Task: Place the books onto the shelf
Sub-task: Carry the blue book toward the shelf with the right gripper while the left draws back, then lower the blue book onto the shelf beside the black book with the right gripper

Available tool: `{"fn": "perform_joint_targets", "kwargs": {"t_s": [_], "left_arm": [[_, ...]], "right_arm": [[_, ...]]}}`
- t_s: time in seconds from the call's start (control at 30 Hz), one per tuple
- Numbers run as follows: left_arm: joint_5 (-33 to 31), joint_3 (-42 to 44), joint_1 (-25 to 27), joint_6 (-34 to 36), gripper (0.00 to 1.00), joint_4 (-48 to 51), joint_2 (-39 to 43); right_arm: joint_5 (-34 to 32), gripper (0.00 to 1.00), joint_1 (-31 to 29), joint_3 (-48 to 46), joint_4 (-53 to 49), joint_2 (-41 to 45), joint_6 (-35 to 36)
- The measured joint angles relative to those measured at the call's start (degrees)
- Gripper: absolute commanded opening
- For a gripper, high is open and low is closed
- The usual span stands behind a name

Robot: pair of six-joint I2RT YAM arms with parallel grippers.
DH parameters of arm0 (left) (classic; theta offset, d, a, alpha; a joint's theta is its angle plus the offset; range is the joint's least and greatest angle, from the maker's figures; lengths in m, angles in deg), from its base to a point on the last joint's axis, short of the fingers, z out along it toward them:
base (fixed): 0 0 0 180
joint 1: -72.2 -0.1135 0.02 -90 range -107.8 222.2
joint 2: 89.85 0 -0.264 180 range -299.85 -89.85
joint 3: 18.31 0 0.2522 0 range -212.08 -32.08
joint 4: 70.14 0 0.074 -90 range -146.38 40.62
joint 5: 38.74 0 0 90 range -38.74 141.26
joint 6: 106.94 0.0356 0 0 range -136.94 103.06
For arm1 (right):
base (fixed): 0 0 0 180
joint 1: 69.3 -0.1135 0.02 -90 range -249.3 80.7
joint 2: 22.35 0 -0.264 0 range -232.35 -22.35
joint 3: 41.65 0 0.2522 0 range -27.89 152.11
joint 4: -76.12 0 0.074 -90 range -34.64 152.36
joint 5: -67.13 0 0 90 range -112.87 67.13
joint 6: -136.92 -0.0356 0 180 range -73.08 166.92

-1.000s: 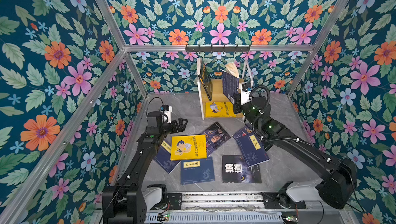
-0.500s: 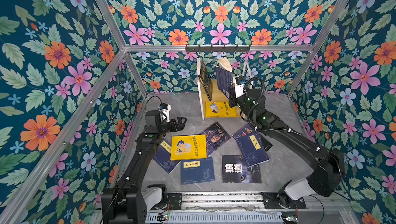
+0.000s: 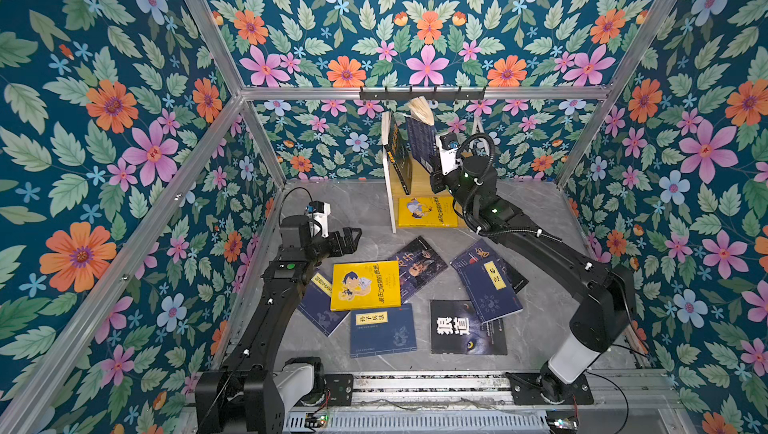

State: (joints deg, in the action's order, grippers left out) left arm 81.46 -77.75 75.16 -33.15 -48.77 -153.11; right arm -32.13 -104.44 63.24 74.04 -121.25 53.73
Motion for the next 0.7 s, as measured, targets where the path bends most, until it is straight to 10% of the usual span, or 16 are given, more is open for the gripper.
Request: {"fn": "perform_joint_targets", "kwargs": {"t_s": [0.7], "left_arm": [[-0.07, -1.07, 0.42, 0.09, 1.0, 0.09, -1.51]], "right_arm": [[0.04, 0.0, -2.25, -1.01, 1.22, -8.0, 8.11]]}}
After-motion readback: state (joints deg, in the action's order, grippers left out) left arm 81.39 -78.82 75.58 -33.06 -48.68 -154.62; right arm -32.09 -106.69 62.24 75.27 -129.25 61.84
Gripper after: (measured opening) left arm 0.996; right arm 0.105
